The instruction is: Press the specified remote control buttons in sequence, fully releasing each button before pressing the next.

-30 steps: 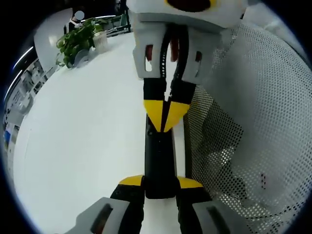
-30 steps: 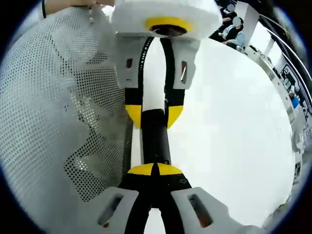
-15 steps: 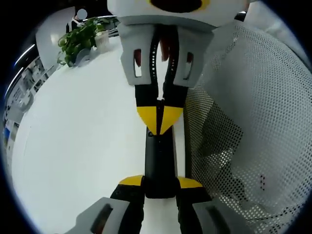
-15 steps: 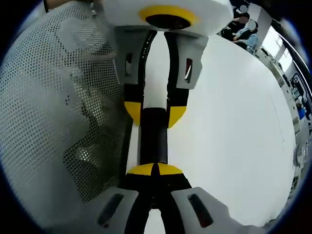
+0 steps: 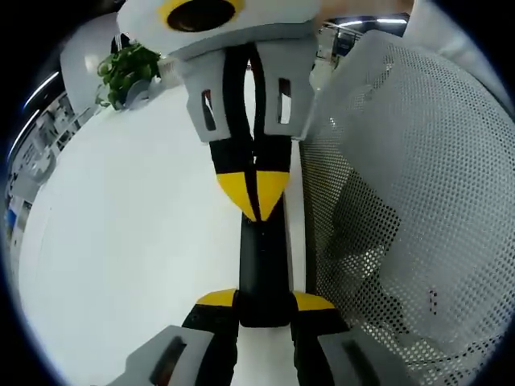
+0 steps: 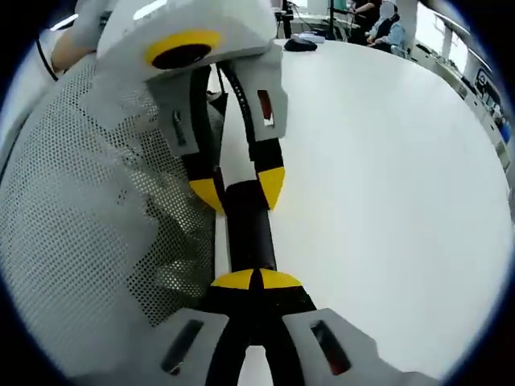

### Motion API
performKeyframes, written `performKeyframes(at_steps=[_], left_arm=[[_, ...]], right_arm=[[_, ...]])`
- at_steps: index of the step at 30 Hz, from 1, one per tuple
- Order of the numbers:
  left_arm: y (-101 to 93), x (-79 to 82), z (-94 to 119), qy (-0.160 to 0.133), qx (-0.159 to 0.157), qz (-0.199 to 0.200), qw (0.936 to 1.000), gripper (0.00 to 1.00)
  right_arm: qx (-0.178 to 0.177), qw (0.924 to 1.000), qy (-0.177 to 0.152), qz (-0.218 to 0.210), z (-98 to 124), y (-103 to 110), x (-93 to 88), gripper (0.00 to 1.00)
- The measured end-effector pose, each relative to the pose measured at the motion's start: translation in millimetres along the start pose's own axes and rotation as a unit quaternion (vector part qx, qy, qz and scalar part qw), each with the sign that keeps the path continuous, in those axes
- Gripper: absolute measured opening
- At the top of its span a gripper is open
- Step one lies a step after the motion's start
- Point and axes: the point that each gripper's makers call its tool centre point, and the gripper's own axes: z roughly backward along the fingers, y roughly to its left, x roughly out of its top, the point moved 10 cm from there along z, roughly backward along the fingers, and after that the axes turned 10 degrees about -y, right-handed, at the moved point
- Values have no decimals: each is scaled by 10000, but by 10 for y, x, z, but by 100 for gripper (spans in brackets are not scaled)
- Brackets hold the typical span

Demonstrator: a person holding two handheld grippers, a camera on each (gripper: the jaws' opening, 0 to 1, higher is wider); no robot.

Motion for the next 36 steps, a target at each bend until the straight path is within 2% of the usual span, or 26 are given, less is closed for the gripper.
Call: performKeyframes(at_steps=[3, 8, 11, 13, 21, 23, 27, 30, 32, 36], left_arm=[[3, -3, -3, -4, -2, 2, 10000, 25], [10, -9, -9, -9, -7, -6, 10000, 25], [10, -7, -8, -2, -11, -18, 10000, 25], [10, -9, -7, -2, -15, -33, 10000, 24], [19, -16, -5, -32, -39, -27, 10000, 24], [14, -14, 2, -35, -48, -35, 10000, 24], [15, -16, 5, -43, -54, -33, 10000, 25], [13, -15, 5, -44, -47, -30, 10000, 25], [5, -11, 12, -44, -44, -29, 10000, 25], [11, -15, 6, -54, -42, -9, 10000, 25]], right_arm=[[-151, 9998, 60, 114, 0, -36, 7, 0], [9, 9999, 158, -35, -36, -92, 49, 0], [95, 9994, 288, 156, -50, -89, 73, 0], [176, 9975, 432, 531, -63, -86, 100, 0], [380, 9956, 593, 622, -100, -117, 151, 0], [453, 9928, 719, 848, -111, -105, 177, 0], [486, 9931, 840, 655, -131, -138, 204, 0], [461, 9946, 784, 494, -119, -147, 184, 0], [320, 9974, 602, 223, -109, -143, 156, 0], [39, 9998, 182, 1, -72, -104, 75, 0]])
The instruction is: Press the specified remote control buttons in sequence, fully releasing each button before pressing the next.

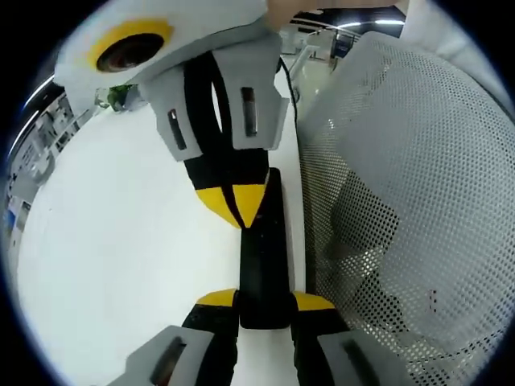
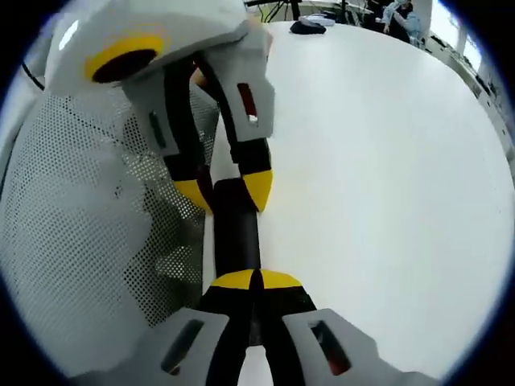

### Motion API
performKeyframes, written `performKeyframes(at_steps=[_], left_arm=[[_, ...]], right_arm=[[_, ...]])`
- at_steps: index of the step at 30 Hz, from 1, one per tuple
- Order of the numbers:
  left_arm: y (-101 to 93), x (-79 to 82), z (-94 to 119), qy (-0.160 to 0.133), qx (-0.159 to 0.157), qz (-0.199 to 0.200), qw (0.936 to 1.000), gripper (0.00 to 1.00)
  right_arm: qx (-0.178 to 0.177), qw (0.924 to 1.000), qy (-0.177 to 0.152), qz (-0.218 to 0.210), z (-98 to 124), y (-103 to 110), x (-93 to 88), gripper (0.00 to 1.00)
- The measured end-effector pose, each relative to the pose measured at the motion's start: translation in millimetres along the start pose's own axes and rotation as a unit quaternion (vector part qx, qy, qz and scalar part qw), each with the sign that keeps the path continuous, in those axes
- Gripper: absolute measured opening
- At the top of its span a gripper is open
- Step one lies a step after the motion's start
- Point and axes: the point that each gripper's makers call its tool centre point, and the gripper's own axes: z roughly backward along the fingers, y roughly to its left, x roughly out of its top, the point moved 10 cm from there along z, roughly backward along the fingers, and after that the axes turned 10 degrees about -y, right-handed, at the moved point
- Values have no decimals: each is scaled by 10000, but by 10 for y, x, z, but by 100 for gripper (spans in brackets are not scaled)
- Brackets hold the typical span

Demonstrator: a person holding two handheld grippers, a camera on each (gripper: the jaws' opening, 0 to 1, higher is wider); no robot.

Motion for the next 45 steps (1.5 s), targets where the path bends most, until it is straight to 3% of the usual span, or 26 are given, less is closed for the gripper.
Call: performKeyframes(at_steps=[3, 7, 9, 11, 15, 20, 22, 26, 27, 45], left_arm=[[10, -7, -8, -10, 0, 14, 10000, 25], [14, -13, -9, -21, 3, 33, 10000, 24], [13, -11, -8, -23, -1, 23, 10000, 24], [9, -10, -7, -22, 4, 20, 10000, 24], [6, -10, -8, -25, 4, 15, 10000, 24], [11, -19, -5, -88, -10, 59, 9999, 25], [11, -18, -5, -88, -11, 50, 9999, 25], [11, -16, -6, -83, -9, 40, 10000, 25], [12, -16, -7, -77, -10, 19, 10000, 25], [4, -13, -3, -79, -12, 0, 10000, 25]], right_arm=[[-306, 9991, -216, 222, 20, 79, -29, 0], [-204, 9983, -411, 370, -7, 295, -10, 0], [-233, 9979, -361, 494, -45, 367, 7, 0], [-380, 9960, -298, 745, -36, 375, 29, 0], [-588, 9946, -266, 807, -30, 380, 35, 0], [-555, 9953, -291, 734, -23, 366, 35, 0], [-782, 9926, -305, 879, 5, 334, 48, 0], [-550, 9962, -313, 596, -16, 317, 16, 0], [-579, 9945, -320, 815, -31, 319, 16, 0], [-645, 9938, -203, 883, -64, 323, 62, 0]])
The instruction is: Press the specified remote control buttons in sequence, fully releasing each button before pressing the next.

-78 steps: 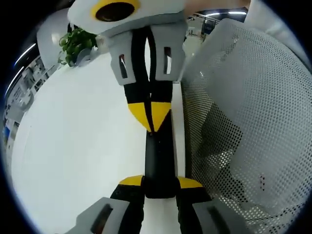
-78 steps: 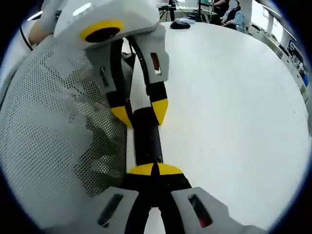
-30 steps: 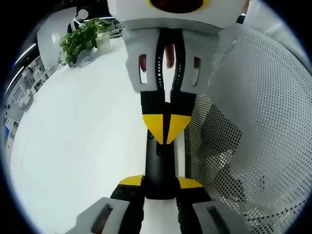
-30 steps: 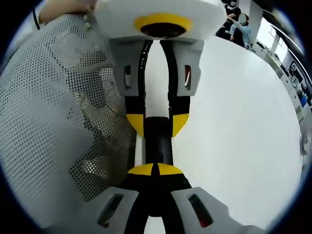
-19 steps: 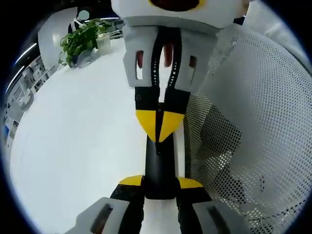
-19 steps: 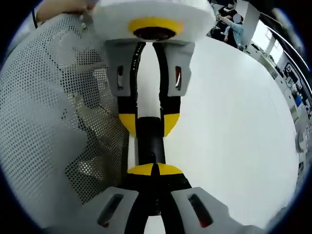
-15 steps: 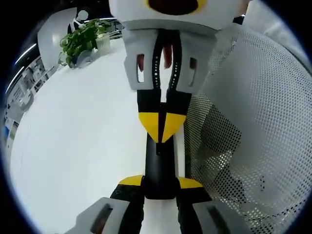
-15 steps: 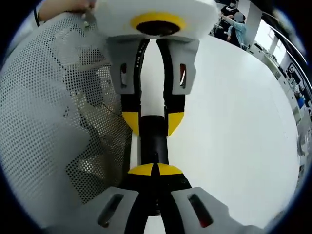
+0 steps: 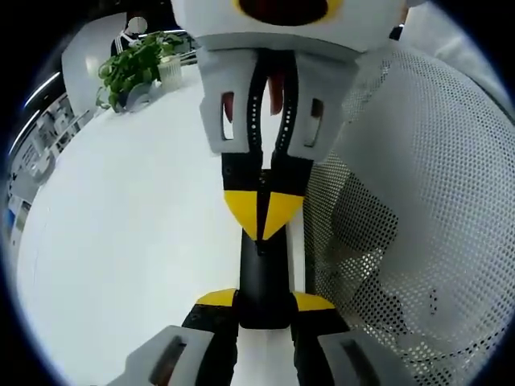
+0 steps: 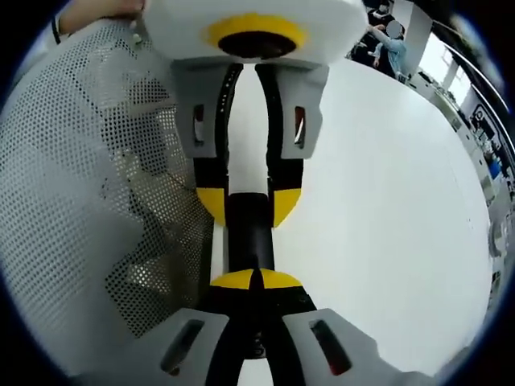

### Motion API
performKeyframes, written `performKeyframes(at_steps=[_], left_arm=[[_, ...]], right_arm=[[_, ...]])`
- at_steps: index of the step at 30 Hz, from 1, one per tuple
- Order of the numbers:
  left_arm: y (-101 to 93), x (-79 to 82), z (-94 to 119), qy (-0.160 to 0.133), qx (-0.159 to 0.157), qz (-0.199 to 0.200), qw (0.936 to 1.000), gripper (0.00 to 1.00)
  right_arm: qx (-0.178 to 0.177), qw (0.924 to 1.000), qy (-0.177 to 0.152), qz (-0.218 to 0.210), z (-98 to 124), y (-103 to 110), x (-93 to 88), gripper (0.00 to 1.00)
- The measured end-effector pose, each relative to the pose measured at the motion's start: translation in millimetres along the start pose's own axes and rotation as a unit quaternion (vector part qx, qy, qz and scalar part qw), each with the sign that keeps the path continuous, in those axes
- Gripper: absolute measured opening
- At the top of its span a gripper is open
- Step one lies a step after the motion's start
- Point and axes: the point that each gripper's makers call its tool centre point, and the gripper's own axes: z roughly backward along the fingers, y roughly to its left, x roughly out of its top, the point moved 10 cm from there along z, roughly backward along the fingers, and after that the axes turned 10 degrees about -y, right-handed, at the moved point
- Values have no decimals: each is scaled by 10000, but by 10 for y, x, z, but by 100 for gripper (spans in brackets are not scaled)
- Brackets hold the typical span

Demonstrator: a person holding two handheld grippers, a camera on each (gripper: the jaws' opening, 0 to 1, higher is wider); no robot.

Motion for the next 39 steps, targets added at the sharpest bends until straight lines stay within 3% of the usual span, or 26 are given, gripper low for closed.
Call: performKeyframes(at_steps=[2, 3, 6, 9, 14, 34, 39], left_arm=[[0, -2, 0, -5, -6, -14, 10000, 25], [-3, -2, -1, -8, -8, -34, 10000, 25], [-9, 0, -1, -2, 2, -47, 10000, 25], [-15, 10, 4, 15, 8, -53, 10000, 25], [1, -6, 0, -29, -9, -32, 10000, 25], [2, 1, 0, 1, -36, -99, 9999, 25], [2, 3, 0, 13, -39, -107, 9999, 25]], right_arm=[[37, 9998, 81, 170, -5, 4, 15, 0], [81, 9986, 144, 506, -6, 12, 31, 0], [-23, 9952, 120, 974, 1, 78, 30, 0], [-60, 9968, 28, 800, 17, 79, -1, 0], [-120, 9997, -201, 108, 46, 89, -38, 0], [-40, 9996, -168, 230, -53, 43, 74, 0], [-215, 9987, -294, 367, -60, 95, 60, 0]])
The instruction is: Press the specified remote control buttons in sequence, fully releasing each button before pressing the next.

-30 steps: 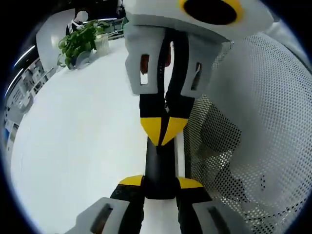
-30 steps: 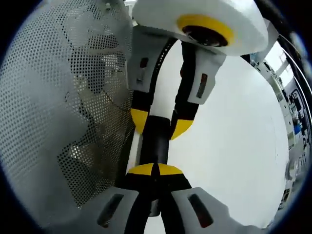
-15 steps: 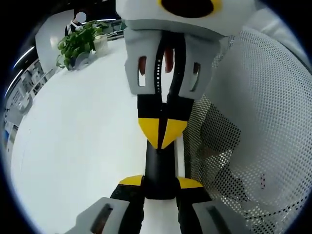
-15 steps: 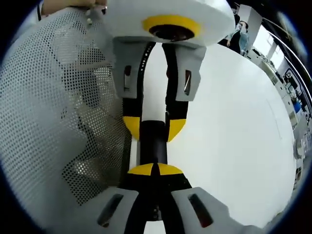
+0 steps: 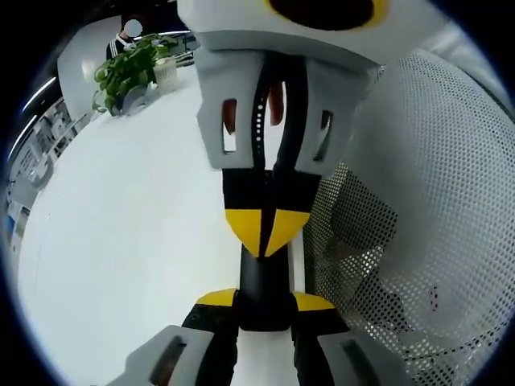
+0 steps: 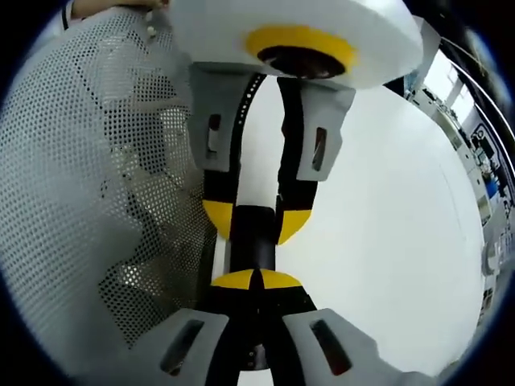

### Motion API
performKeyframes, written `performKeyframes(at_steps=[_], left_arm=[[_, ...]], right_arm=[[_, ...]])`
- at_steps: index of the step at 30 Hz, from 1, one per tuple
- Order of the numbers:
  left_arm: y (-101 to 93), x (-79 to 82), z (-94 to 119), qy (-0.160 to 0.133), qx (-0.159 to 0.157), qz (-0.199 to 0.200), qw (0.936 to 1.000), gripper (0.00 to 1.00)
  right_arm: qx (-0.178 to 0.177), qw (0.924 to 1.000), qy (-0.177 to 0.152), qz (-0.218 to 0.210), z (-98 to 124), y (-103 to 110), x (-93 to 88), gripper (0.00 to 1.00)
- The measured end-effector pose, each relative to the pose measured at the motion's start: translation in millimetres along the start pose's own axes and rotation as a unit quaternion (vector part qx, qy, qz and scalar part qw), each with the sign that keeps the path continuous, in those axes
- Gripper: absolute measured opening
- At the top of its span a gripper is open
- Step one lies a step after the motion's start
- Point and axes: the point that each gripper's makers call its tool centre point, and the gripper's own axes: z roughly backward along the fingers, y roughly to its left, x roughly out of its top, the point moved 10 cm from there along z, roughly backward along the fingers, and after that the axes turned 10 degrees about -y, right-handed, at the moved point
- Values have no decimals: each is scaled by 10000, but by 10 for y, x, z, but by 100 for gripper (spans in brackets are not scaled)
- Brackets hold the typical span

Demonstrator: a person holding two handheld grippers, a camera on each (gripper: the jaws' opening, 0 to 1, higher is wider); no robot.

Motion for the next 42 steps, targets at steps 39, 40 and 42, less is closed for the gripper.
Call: performKeyframes(at_steps=[39, 40, 42], left_arm=[[5, -13, -2, -69, 13, 92, 9999, 25], [5, -13, -2, -71, 12, 90, 9999, 25], [7, -14, -1, -83, 11, 115, 9999, 25]], right_arm=[[30, 9942, -150, -1065, 201, -52, -301, 24], [23, 9940, -181, -1080, 212, -53, -321, 25], [19, 9949, 88, -1004, 225, -35, -378, 25]])
